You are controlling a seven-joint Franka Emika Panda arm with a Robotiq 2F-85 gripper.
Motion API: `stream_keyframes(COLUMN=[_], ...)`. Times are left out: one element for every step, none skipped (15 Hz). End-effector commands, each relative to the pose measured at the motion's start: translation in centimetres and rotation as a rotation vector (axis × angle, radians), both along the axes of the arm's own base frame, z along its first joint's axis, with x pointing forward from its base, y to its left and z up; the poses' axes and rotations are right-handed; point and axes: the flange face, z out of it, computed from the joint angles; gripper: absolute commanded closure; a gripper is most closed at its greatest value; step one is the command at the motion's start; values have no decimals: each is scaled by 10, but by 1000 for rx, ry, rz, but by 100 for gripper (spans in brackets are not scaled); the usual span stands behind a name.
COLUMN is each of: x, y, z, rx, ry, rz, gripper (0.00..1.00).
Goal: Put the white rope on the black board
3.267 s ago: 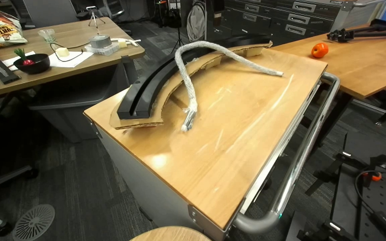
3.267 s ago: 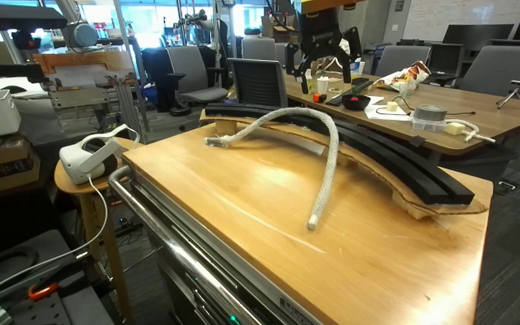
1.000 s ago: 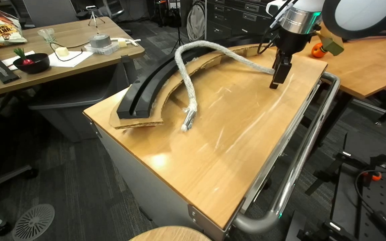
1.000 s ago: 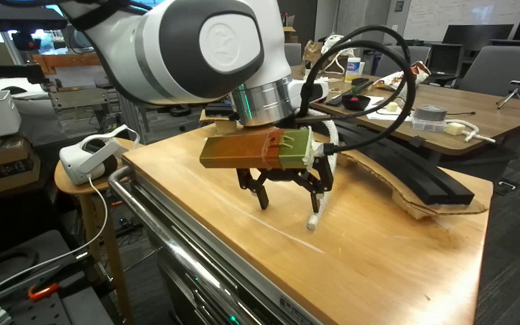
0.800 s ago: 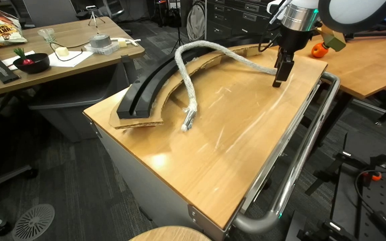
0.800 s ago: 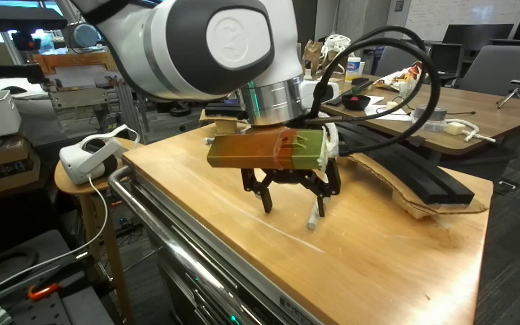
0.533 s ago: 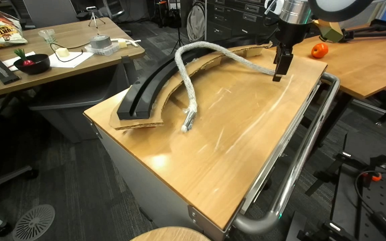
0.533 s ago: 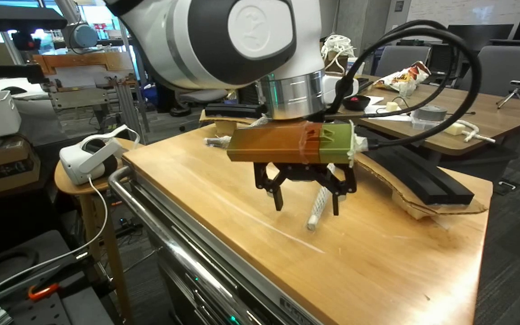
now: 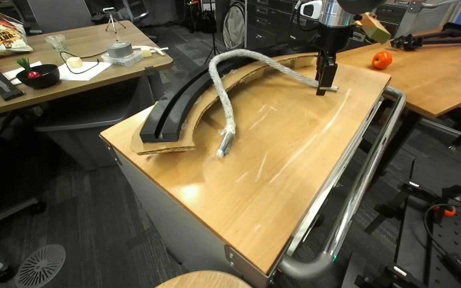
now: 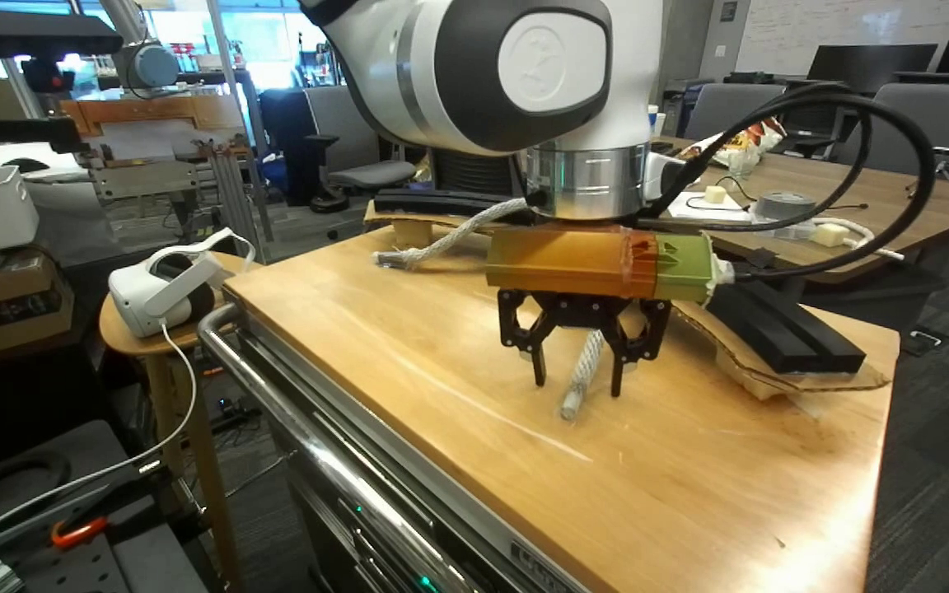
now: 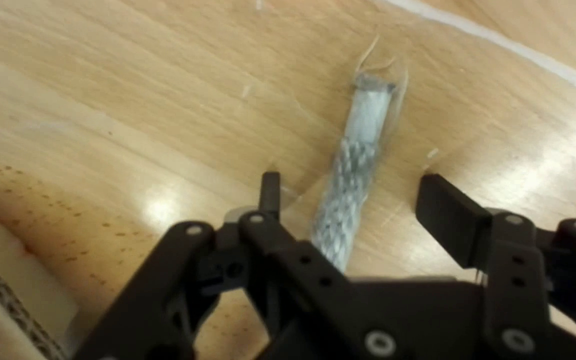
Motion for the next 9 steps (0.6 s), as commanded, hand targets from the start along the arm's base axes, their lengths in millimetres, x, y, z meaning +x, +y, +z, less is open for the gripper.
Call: stream_keyframes(x=[17,18,18,18,19,20,21,21,22], y=[-12,-15,-16,-16,-18,-18,-19,-19,-18], z=[-1,0,1,2,1,1,2,3,4], rx=[46,52,58,63,63,61,59,50,45], ry=[32,37,43,51,53,59,60,64,68], rz=[33,39,41,46,48,53,55,51,51], gripper=[52,59,61,64,60,60,63,63,62])
